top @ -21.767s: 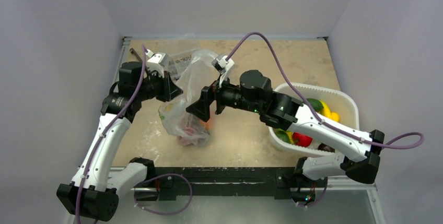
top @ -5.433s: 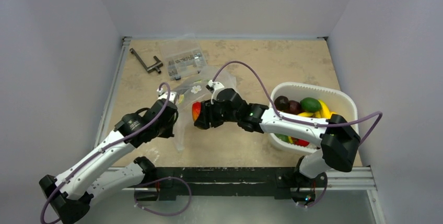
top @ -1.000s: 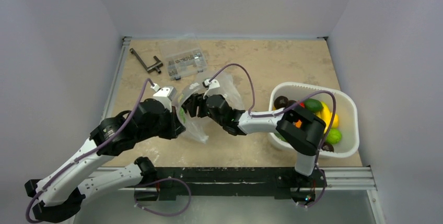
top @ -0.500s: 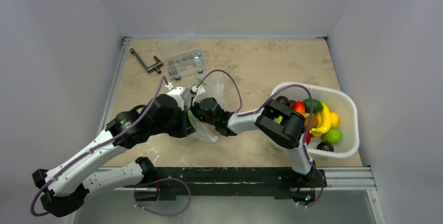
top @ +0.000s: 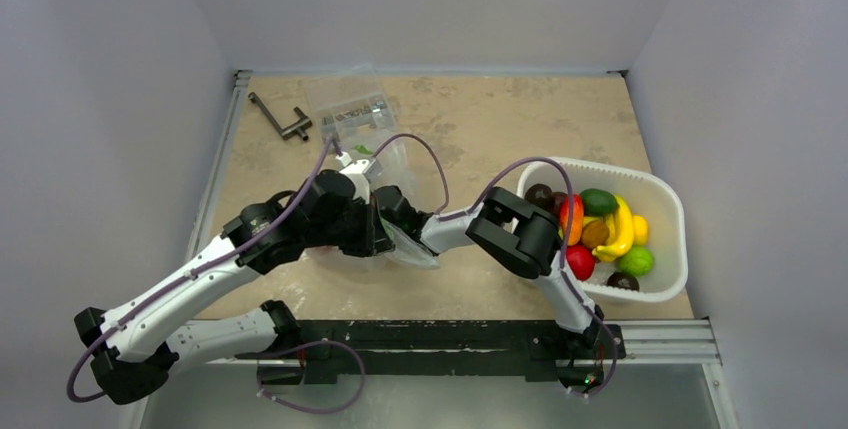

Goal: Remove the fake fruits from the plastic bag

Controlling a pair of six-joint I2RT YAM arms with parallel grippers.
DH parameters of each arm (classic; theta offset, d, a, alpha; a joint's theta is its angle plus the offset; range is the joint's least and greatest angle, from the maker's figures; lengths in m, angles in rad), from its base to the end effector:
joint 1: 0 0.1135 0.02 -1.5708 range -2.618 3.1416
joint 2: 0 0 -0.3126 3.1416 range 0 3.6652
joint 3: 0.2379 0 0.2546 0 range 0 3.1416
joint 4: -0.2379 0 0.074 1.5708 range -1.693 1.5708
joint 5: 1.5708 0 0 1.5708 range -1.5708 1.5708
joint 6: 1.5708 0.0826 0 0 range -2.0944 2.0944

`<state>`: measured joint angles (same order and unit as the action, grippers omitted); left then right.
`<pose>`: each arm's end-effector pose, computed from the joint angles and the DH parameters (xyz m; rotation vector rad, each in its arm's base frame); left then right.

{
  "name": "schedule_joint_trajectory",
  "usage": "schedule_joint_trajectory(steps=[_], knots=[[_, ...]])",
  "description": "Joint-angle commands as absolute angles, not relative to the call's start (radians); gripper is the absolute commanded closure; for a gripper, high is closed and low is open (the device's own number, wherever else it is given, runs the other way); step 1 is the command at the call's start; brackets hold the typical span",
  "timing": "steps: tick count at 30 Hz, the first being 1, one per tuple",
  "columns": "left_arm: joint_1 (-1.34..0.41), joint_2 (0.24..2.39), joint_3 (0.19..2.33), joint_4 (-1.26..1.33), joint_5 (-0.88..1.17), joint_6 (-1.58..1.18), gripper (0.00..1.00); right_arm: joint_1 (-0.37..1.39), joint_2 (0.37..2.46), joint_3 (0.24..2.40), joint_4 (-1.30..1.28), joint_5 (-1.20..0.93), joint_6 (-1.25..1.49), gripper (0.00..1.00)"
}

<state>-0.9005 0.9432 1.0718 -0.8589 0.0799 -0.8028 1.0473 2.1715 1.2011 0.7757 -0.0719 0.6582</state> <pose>0.1132 -0.1535 0.3535 0.1664 2.4901 -0.9046 0.2645 0.4701 0.1709 -0.4349 1.9079 1.2572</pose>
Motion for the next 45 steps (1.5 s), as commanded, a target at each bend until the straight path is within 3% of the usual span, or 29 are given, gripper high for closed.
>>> schedule_joint_trajectory(steps=[1, 15, 22, 31, 37, 45], knots=[[-0.913, 0.936, 1.09, -0.824, 0.097, -0.823, 1.0, 1.056, 2.206, 1.254, 0.775, -0.073, 0.685, 0.01], [-0.913, 0.857, 1.06, -0.92, 0.009, -0.831, 1.0, 1.1, 2.207, 1.194, 0.796, -0.103, 0.703, 0.06], [-0.913, 0.83, 1.034, -0.937, 0.003, -0.835, 1.0, 1.123, 2.2, 1.173, 0.858, -0.191, 0.712, 0.01], [-0.914, 0.845, 1.022, -0.926, 0.003, -0.842, 1.0, 1.146, 2.283, 1.256, 0.737, -0.16, 0.676, 0.03], [-0.913, 0.799, 1.002, -0.968, -0.053, -0.851, 1.0, 1.146, 2.248, 1.223, 0.736, -0.156, 0.687, 0.22], [-0.913, 0.735, 0.982, -1.088, -0.178, -0.855, 1.0, 1.135, 2.098, 1.151, 0.748, -0.136, 0.69, 0.61]])
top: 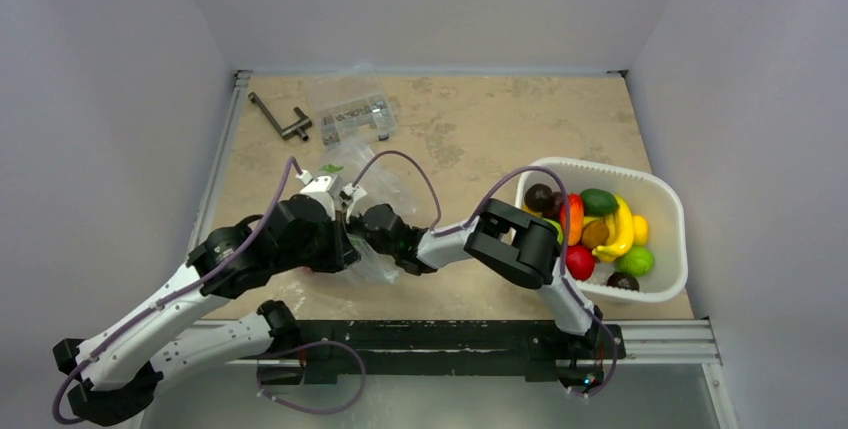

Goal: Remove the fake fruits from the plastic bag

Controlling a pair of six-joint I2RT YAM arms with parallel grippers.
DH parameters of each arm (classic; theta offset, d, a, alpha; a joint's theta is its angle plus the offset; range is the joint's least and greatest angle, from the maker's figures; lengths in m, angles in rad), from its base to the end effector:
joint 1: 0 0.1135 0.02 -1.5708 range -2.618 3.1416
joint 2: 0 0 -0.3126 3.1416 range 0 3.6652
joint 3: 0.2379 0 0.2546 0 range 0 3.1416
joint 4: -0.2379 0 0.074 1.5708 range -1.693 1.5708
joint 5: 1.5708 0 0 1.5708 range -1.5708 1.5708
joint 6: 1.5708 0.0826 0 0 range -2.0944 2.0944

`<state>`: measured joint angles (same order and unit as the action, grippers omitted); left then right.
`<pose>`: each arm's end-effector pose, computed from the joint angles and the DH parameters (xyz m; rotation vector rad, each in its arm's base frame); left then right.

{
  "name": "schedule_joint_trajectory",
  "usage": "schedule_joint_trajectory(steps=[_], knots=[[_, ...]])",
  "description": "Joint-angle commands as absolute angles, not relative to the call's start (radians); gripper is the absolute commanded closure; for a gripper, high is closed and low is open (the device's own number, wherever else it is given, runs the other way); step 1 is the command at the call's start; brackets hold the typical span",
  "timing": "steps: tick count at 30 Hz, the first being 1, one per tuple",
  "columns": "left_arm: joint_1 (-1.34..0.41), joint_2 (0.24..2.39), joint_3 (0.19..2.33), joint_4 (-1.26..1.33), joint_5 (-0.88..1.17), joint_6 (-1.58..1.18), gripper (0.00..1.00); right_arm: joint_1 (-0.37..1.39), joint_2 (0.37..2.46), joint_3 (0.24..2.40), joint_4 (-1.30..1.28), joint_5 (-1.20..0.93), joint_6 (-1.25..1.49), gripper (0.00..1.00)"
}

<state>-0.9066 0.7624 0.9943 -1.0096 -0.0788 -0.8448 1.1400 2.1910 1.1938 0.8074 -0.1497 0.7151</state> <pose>0.0867 -0.1002 0.3350 0.0357 2.4775 -0.7342 0.2140 0.4951 0.1632 -0.5445 1.9347 1.4163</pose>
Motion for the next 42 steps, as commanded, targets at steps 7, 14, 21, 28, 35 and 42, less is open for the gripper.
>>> schedule_joint_trajectory(steps=[7, 14, 21, 28, 35, 42], knots=[[-0.913, 0.694, 0.98, -1.168, -0.243, -0.852, 1.0, 1.102, 1.947, 1.085, 0.695, -0.054, 0.678, 0.82], [-0.913, 0.693, 0.99, -1.16, -0.235, -0.838, 1.0, 1.101, 1.933, 1.091, 0.626, -0.01, 0.627, 0.81], [-0.913, 0.672, 0.991, -1.218, -0.305, -0.841, 1.0, 1.101, 1.826, 1.059, 0.465, 0.14, 0.618, 0.88], [-0.913, 0.696, 1.008, -1.296, -0.388, -0.786, 1.0, 1.101, 1.638, 1.006, 0.328, 0.186, 0.631, 0.95], [-0.913, 0.711, 0.985, -1.266, -0.391, -0.731, 1.0, 1.101, 1.494, 1.001, 0.247, 0.166, 0.617, 0.95], [-0.913, 0.686, 0.967, -1.243, -0.381, -0.723, 1.0, 1.101, 1.365, 1.027, 0.159, 0.112, 0.63, 0.98]])
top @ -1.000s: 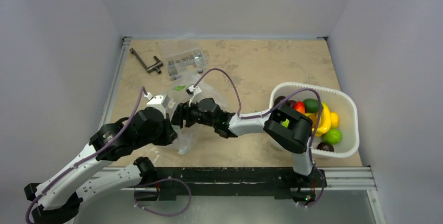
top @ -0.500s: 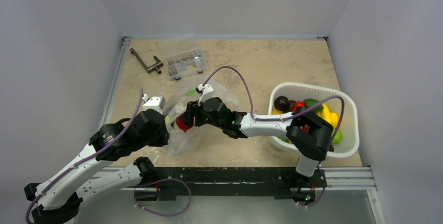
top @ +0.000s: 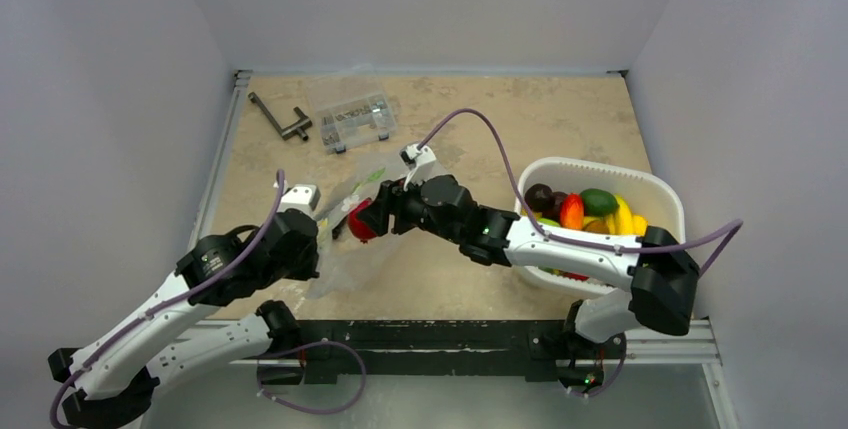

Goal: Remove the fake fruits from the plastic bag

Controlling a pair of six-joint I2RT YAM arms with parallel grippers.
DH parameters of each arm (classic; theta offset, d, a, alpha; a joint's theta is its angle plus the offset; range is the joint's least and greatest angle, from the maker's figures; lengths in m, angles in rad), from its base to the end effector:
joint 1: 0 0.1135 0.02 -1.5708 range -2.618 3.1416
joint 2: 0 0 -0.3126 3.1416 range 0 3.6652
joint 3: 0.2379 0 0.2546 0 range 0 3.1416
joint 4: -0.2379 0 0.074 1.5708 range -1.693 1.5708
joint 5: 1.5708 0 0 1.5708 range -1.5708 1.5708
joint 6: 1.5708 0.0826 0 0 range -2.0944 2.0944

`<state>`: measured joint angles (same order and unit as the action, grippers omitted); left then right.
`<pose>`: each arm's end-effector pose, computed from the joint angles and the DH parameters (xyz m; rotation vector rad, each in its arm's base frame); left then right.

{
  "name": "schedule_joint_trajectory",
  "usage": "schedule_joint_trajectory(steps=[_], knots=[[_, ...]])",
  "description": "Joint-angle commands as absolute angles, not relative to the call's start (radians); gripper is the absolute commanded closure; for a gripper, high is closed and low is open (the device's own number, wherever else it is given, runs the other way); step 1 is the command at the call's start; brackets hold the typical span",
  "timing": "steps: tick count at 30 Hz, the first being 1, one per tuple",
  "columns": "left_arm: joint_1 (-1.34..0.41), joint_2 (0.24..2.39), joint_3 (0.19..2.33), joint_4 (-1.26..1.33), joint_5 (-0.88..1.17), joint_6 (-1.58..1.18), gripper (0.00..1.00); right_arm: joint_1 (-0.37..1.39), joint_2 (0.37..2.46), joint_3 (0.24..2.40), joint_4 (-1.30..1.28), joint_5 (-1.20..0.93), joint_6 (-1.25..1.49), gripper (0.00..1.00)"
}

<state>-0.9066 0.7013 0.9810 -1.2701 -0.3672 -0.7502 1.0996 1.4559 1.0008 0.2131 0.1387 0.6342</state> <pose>0.0759 -0.0489 0.3148 0.0566 2.4804 -0.2341 0.1845 0.3370 0.3318 -0.3466 1.9229 1.0771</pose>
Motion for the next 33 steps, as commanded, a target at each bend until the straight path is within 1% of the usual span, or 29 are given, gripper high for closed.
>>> schedule_joint_trajectory(steps=[1, 8, 13, 14, 17, 22, 25, 29, 31, 33], knots=[[-0.913, 0.683, 0.965, -1.244, -0.381, -0.725, 1.0, 1.101, 1.343, 1.029, 0.141, 0.1, 0.634, 0.98], [-0.913, 0.661, 0.963, -1.247, -0.399, -0.737, 1.0, 1.101, 1.162, 1.048, -0.013, 0.119, 0.646, 1.0], [-0.913, 0.644, 0.962, -1.25, -0.41, -0.744, 1.0, 1.088, 1.054, 1.106, -0.216, 0.271, 0.624, 1.0], [-0.913, 0.642, 0.962, -1.249, -0.411, -0.744, 1.0, 1.075, 1.041, 1.118, -0.243, 0.272, 0.619, 1.0], [-0.913, 0.641, 0.965, -1.249, -0.411, -0.743, 1.0, 1.034, 1.024, 1.121, -0.245, 0.179, 0.629, 1.0], [-0.913, 0.63, 0.967, -1.209, -0.387, -0.724, 1.0, 1.029, 1.096, 1.105, -0.192, 0.09, 0.668, 1.0], [-0.914, 0.615, 0.956, -1.142, -0.339, -0.714, 1.0, 1.031, 1.172, 1.083, -0.074, -0.009, 0.723, 1.0], [-0.913, 0.644, 1.005, -1.09, -0.305, -0.715, 1.0, 1.032, 1.3, 1.112, 0.059, -0.13, 0.779, 1.0], [-0.913, 0.673, 1.052, -1.094, -0.33, -0.709, 1.0, 1.035, 1.356, 1.127, 0.115, -0.207, 0.818, 1.0], [-0.911, 0.716, 1.113, -1.144, -0.419, -0.709, 1.0, 1.038, 1.39, 1.142, 0.149, -0.246, 0.841, 1.0]])
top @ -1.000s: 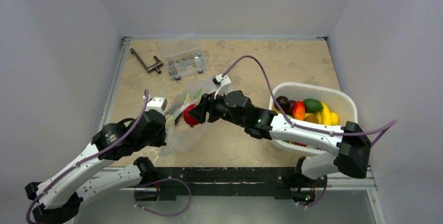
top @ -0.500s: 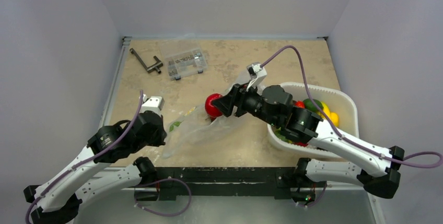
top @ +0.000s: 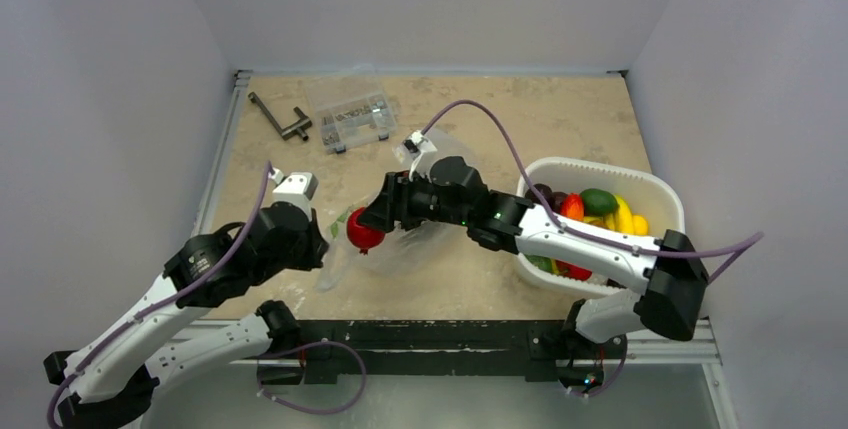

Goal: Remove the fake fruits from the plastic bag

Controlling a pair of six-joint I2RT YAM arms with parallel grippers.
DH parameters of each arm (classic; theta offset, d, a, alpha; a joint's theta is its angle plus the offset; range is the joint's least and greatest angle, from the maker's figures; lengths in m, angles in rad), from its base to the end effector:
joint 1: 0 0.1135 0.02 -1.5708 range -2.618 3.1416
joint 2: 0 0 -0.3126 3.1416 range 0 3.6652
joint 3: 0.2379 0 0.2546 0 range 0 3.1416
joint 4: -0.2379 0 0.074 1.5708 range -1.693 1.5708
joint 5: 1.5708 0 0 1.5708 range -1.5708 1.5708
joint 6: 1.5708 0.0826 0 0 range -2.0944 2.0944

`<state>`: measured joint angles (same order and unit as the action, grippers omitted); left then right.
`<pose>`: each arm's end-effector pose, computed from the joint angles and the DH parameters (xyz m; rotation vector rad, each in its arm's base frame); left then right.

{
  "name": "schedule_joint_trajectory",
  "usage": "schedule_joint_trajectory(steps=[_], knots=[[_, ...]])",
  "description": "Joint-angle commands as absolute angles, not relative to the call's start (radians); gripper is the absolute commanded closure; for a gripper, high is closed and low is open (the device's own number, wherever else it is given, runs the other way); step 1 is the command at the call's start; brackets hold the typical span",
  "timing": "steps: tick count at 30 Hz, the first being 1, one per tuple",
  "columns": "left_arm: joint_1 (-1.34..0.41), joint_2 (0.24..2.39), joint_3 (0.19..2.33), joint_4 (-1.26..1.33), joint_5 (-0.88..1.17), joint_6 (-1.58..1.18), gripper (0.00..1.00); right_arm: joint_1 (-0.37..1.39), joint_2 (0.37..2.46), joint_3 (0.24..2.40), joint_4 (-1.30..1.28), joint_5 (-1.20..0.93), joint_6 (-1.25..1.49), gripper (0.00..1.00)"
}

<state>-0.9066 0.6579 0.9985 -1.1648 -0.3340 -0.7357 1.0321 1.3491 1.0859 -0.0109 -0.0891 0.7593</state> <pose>0.0762 -0.0534 0.3323 0.0464 2.3736 -0.4070 0.1764 0.3095 0.3697 -0.3496 2.0347 1.2778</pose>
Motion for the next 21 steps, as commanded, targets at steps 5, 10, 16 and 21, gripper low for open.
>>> schedule_joint_trajectory(steps=[5, 10, 16, 21], knots=[[-0.84, 0.834, 1.253, -1.244, -0.537, -0.652, 1.0, 1.057, 1.406, 1.156, 0.168, -0.291, 0.867, 1.0], [-0.666, 0.89, 1.322, -1.206, -0.458, -0.541, 1.0, 1.082, 1.402, 1.14, 0.178, -0.346, 0.895, 1.0], [-0.561, 0.99, 1.445, -1.196, -0.381, -0.47, 1.0, 1.152, 1.429, 1.201, 0.255, -0.512, 0.945, 1.0], [-0.514, 1.073, 1.57, -1.251, -0.399, -0.45, 1.0, 1.158, 1.406, 1.24, 0.286, -0.551, 0.983, 1.0]])
